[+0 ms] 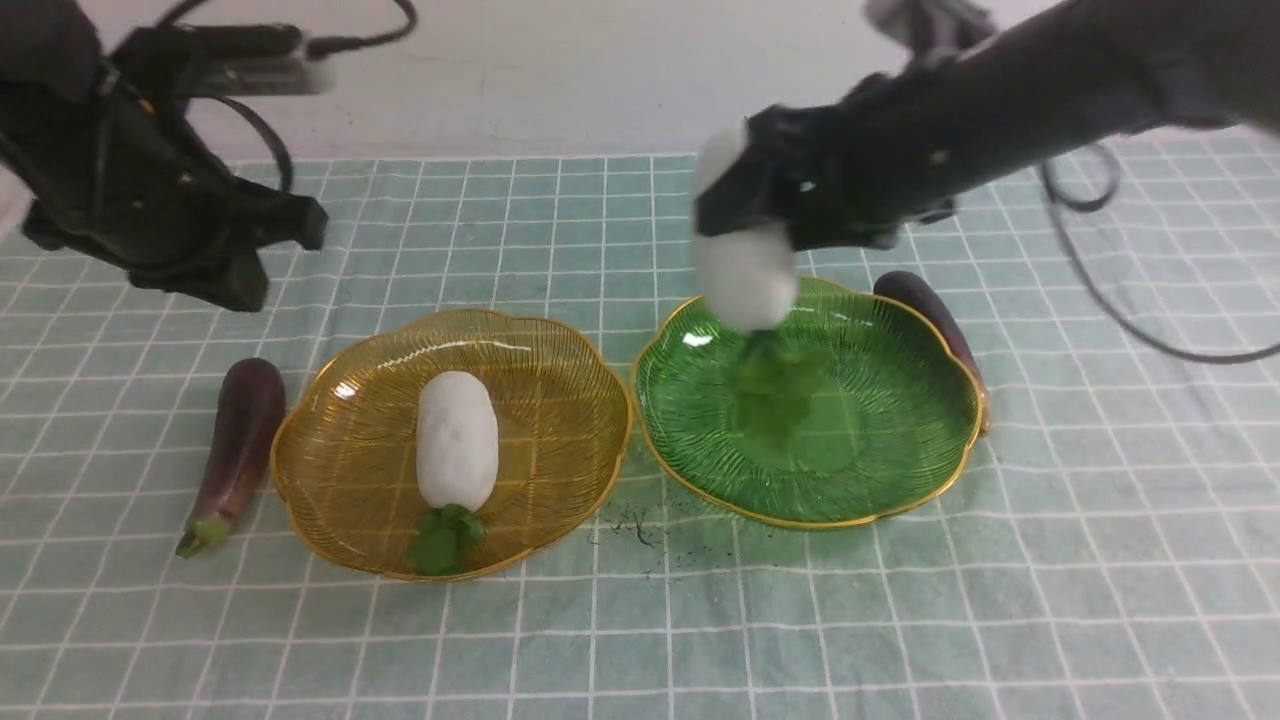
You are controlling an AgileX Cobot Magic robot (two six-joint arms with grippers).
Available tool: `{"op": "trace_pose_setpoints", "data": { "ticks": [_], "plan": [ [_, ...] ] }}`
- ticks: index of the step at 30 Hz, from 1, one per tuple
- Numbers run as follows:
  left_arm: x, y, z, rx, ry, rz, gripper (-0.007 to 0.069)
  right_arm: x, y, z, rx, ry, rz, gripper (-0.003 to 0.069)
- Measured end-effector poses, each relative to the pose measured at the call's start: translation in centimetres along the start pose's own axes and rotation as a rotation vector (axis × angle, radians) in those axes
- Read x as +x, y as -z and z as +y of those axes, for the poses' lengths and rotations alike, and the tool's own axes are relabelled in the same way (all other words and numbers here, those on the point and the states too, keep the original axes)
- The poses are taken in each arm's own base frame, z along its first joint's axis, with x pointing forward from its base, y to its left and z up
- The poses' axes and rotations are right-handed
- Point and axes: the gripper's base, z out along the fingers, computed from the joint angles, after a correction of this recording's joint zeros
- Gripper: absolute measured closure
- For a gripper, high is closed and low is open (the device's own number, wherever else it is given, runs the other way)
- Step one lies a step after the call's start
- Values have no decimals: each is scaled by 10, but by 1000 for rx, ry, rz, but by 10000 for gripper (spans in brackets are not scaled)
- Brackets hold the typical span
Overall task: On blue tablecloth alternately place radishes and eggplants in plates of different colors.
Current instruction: 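Put the eggplants into the green plate, then place the eggplant on the green plate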
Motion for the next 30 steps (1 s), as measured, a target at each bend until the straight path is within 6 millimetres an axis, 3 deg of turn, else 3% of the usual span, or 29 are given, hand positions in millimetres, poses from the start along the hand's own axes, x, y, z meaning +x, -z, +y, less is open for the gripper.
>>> {"op": "trace_pose_setpoints", "data": {
  "ticks": [3,5,9,12,16,21,25,28,30],
  "plan": [
    [22,5,21,-11,61,9,631,7,-57,6,-46,-5,46,223],
    [37,2,29,-15,85,42,631,13,-89,-4,-55,-17,85,223],
    [51,-9,36,1,144,75,631,11,-117,-18,-61,-51,93,220],
    [52,-12,39,8,165,71,631,7,-117,-20,-60,-70,104,147],
    [49,-12,42,-1,166,35,631,-1,-103,-30,-73,-69,153,57],
    [46,-20,43,-5,148,26,631,-24,-68,-33,-91,-16,206,79],
    [43,-33,46,-10,151,26,613,-53,-21,-28,20,69,163,234],
    [39,-48,49,-16,155,20,559,-72,23,-20,162,138,79,387],
    [38,-62,52,-18,159,38,507,-82,62,-11,289,187,19,529]
  ]
}}
